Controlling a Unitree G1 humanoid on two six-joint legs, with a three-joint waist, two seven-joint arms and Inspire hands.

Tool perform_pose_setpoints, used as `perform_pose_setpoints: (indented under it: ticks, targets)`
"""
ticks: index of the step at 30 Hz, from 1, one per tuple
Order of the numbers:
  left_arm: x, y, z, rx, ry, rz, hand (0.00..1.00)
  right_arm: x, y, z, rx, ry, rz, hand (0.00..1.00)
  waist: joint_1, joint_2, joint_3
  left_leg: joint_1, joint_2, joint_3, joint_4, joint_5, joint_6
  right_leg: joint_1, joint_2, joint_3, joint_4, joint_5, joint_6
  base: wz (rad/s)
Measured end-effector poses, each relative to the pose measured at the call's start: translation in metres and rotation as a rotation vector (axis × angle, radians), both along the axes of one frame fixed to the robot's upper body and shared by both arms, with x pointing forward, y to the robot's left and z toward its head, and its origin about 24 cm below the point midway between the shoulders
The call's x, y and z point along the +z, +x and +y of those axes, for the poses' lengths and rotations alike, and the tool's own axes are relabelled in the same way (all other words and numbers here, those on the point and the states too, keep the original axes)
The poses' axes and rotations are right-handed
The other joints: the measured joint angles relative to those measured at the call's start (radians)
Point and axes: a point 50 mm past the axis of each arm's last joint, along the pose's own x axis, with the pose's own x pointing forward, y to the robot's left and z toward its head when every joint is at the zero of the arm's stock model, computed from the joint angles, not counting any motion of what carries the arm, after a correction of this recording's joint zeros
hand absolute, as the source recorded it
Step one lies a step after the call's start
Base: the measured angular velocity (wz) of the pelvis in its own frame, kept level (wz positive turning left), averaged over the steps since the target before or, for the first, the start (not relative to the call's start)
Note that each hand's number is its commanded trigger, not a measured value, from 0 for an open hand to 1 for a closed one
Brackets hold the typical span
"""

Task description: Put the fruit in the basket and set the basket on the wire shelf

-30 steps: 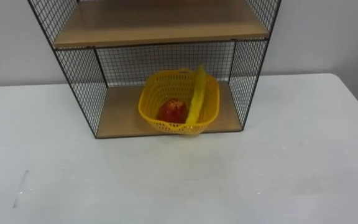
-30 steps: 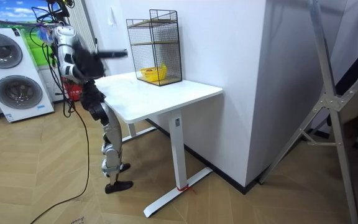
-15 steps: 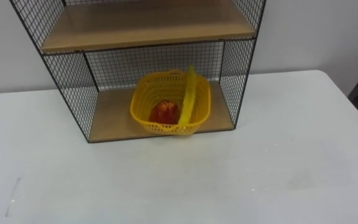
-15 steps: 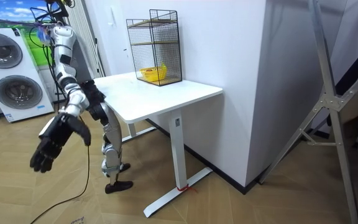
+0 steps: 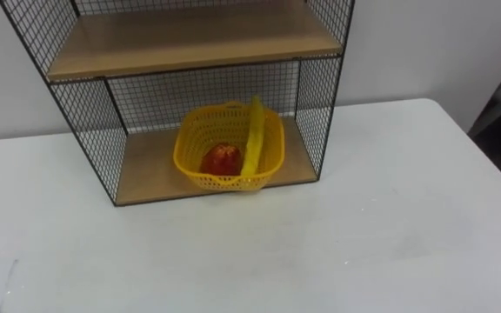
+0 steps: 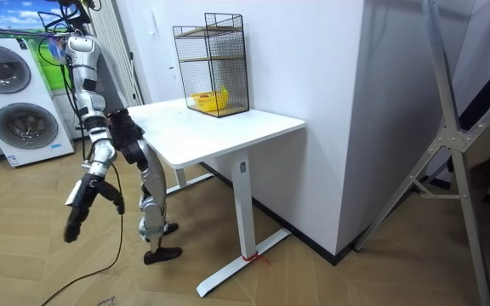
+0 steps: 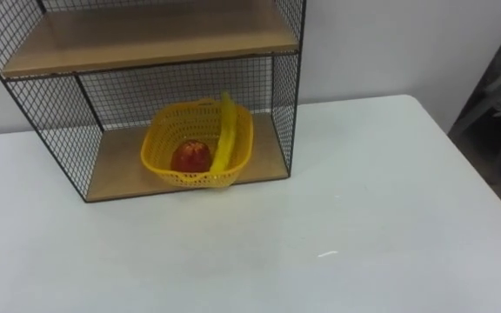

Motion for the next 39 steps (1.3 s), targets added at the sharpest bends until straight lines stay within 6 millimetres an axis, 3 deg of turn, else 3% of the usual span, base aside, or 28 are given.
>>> perform_pose_setpoints:
  ticks: [4,6,8,9,13,19,27,39]
  targets:
    - [-0.012,0.022,-0.013,-0.238,-0.116,0.031,0.00,-0.014,0.022,0.013,0.197,0.111,-0.003,0.00,0.004,-0.001,0.0017,0.018,0.000,0.000,-0.016,0.005,-0.004,0.019,0.003,0.000,-0.017,0.009,-0.002,0.00]
    - [-0.020,0.036,-0.024,-0.396,-0.186,0.055,0.00,-0.021,0.037,0.019,0.375,0.184,0.020,0.00,0.005,-0.002,0.0018,0.027,-0.001,-0.002,-0.022,0.006,-0.006,0.027,0.003,-0.003,-0.024,0.009,-0.002,0.00]
    - [-0.024,0.046,-0.031,-0.456,-0.218,0.052,0.00,-0.025,0.046,0.023,0.492,0.217,0.036,0.00,0.004,-0.005,0.0034,0.037,-0.002,0.001,-0.033,0.010,-0.006,0.033,0.004,0.000,-0.031,0.013,-0.001,-0.03]
    - [-0.028,0.055,-0.036,-0.505,-0.238,0.049,0.00,-0.027,0.055,0.026,0.592,0.243,0.058,0.00,0.005,-0.007,0.0083,0.043,0.000,0.009,-0.037,0.013,-0.004,0.035,0.005,0.003,-0.032,0.015,-0.001,-0.06]
    - [-0.031,0.077,-0.043,-0.625,-0.256,0.045,0.00,-0.035,0.073,0.039,0.877,0.329,0.118,0.00,0.004,-0.016,0.0113,0.041,0.003,0.001,-0.034,0.014,-0.004,0.043,0.011,-0.003,-0.050,0.022,-0.004,0.01]
    - [-0.035,0.086,-0.051,-0.792,-0.292,0.105,0.00,-0.043,0.085,0.053,1.235,0.469,0.238,0.00,0.010,-0.017,0.0124,0.032,0.005,0.002,-0.032,0.015,-0.006,0.039,0.016,-0.004,-0.066,0.032,-0.004,0.00]
    - [-0.040,0.096,-0.068,-0.918,-0.330,0.122,0.00,-0.052,0.099,0.075,1.413,0.566,0.211,0.00,0.030,-0.017,0.0128,0.034,0.006,0.003,-0.032,0.015,-0.006,0.041,0.017,-0.002,-0.066,0.034,-0.004,0.00]
    - [-0.043,0.098,-0.076,-1.062,-0.346,0.211,0.00,-0.053,0.097,0.079,1.431,0.579,0.220,0.00,0.027,-0.017,0.0133,0.033,0.006,0.003,-0.033,0.016,-0.006,0.042,0.017,-0.001,-0.066,0.032,-0.006,0.00]
